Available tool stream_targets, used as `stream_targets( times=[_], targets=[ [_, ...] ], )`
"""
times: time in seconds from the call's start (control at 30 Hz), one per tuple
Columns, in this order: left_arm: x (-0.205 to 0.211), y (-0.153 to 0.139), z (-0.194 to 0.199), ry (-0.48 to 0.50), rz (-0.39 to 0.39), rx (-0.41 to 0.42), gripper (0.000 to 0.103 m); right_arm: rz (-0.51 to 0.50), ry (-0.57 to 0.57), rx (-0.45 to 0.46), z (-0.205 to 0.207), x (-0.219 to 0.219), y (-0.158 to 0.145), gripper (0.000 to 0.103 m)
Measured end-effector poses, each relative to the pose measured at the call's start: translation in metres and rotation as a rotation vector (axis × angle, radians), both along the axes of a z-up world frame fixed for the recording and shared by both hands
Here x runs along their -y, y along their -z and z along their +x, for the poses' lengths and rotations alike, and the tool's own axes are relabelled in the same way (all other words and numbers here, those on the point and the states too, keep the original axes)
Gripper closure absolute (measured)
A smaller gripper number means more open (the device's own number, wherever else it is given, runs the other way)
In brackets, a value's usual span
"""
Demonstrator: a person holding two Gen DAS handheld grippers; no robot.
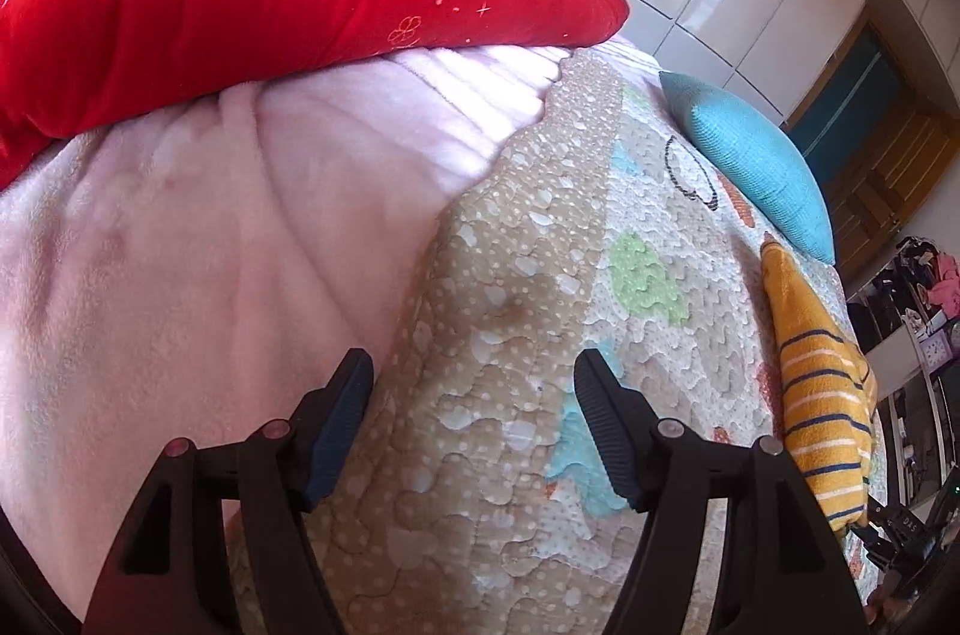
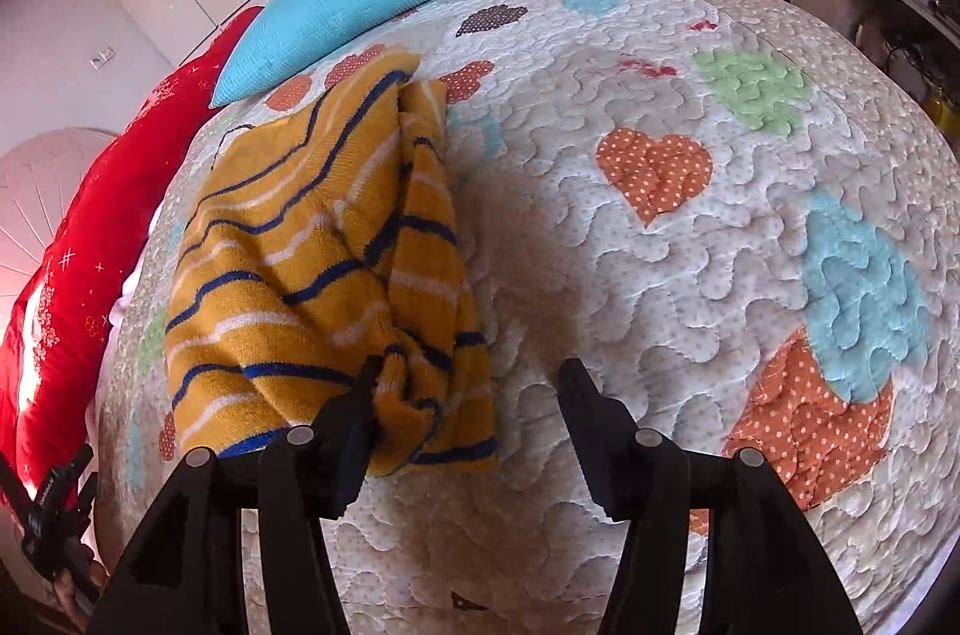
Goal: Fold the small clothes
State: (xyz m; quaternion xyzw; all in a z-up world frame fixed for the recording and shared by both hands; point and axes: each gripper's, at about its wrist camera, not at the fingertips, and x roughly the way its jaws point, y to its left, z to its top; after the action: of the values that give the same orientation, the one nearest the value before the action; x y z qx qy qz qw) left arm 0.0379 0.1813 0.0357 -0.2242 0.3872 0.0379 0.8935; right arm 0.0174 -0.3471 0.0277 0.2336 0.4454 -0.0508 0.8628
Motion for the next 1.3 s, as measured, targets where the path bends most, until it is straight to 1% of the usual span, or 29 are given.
stream_targets(
  times=[0.1,0.13,0.2,0.23,0.27,0.3,0.37,0.4,0.5,0.6,0.67,0.73,0.77,0.8,0.83,0.87,0.9,0.93,1.0,1.03,1.07,1.1,1.13,1.2,1.23,1.27,1.3],
  targets=[
    [0.018,-0.014,-0.011,0.029,0.029,0.044,0.028,0.053,-0.018,0.051,-0.01,0.008,-0.001,0.039],
    [0.025,-0.017,-0.013,0.057,0.012,0.045,0.028,0.072,-0.024,0.069,-0.013,0.01,-0.001,0.038],
    [0.044,-0.02,-0.015,0.151,-0.047,0.032,0.028,0.114,-0.038,0.101,-0.019,0.013,-0.001,0.038],
    [0.057,-0.022,-0.015,0.197,-0.046,0.022,0.028,0.132,-0.046,0.119,-0.02,0.014,-0.002,0.038],
    [0.072,-0.024,-0.017,0.236,-0.022,0.016,0.028,0.139,-0.051,0.138,-0.024,0.015,-0.004,0.038],
    [0.09,-0.026,-0.017,0.273,0.02,0.013,0.028,0.135,-0.056,0.155,-0.027,0.016,-0.006,0.038],
    [0.124,-0.03,-0.014,0.334,0.104,0.002,0.028,0.109,-0.074,0.186,-0.03,0.017,-0.014,0.038],
    [0.141,-0.032,-0.012,0.364,0.132,-0.007,0.028,0.089,-0.085,0.202,-0.03,0.016,-0.019,0.038],
    [0.186,-0.038,-0.002,0.445,0.163,-0.011,0.028,0.032,-0.127,0.237,-0.02,0.017,-0.037,0.038],
    [0.228,-0.041,0.014,0.502,0.175,-0.005,0.028,0.024,-0.162,0.261,0.005,0.017,-0.053,0.038],
    [0.253,-0.039,0.026,0.533,0.188,-0.013,0.031,0.032,-0.186,0.262,0.028,0.017,-0.058,0.038],
    [0.274,-0.029,0.037,0.569,0.201,-0.052,0.049,0.043,-0.211,0.21,0.057,0.013,-0.051,0.038],
    [0.283,-0.023,0.041,0.58,0.221,-0.083,0.054,0.06,-0.233,0.181,0.072,0.011,-0.045,0.039],
    [0.29,-0.015,0.043,0.588,0.243,-0.113,0.063,0.083,-0.27,0.138,0.087,0.007,-0.036,0.045],
    [0.296,-0.009,0.043,0.592,0.261,-0.132,0.066,0.099,-0.309,0.102,0.101,0.003,-0.027,0.077],
    [0.299,-0.004,0.043,0.59,0.279,-0.137,0.066,0.067,-0.327,0.073,0.114,0.0,-0.02,0.082],
    [0.302,-0.001,0.041,0.588,0.3,-0.129,0.066,0.011,-0.322,0.059,0.125,-0.002,-0.015,0.082],
    [0.305,0.002,0.04,0.592,0.316,-0.121,0.066,-0.017,-0.313,0.053,0.134,-0.003,-0.012,0.082],
    [0.308,0.005,0.037,0.591,0.349,-0.103,0.066,-0.014,-0.293,0.044,0.149,-0.001,-0.006,0.082],
    [0.31,0.005,0.036,0.591,0.362,-0.093,0.066,-0.012,-0.282,0.043,0.153,0.001,-0.003,0.079],
    [0.311,0.005,0.035,0.588,0.37,-0.083,0.065,-0.006,-0.268,0.052,0.154,0.002,0.001,0.073],
    [0.311,0.006,0.035,0.583,0.372,-0.075,0.064,0.013,-0.252,0.07,0.153,0.005,0.005,0.071],
    [0.31,0.006,0.034,0.574,0.373,-0.067,0.059,0.042,-0.239,0.093,0.15,0.01,0.008,0.069],
    [0.306,0.005,0.032,0.565,0.366,-0.059,0.054,0.1,-0.239,0.144,0.143,0.017,0.013,0.067],
    [0.302,0.003,0.032,0.575,0.343,-0.068,0.054,0.127,-0.243,0.153,0.14,0.022,0.012,0.065],
    [0.296,-0.003,0.031,0.583,0.307,-0.074,0.055,0.163,-0.24,0.154,0.135,0.028,0.01,0.059],
    [0.287,-0.011,0.028,0.584,0.269,-0.061,0.055,0.202,-0.225,0.155,0.129,0.035,0.006,0.054]
  ],
)
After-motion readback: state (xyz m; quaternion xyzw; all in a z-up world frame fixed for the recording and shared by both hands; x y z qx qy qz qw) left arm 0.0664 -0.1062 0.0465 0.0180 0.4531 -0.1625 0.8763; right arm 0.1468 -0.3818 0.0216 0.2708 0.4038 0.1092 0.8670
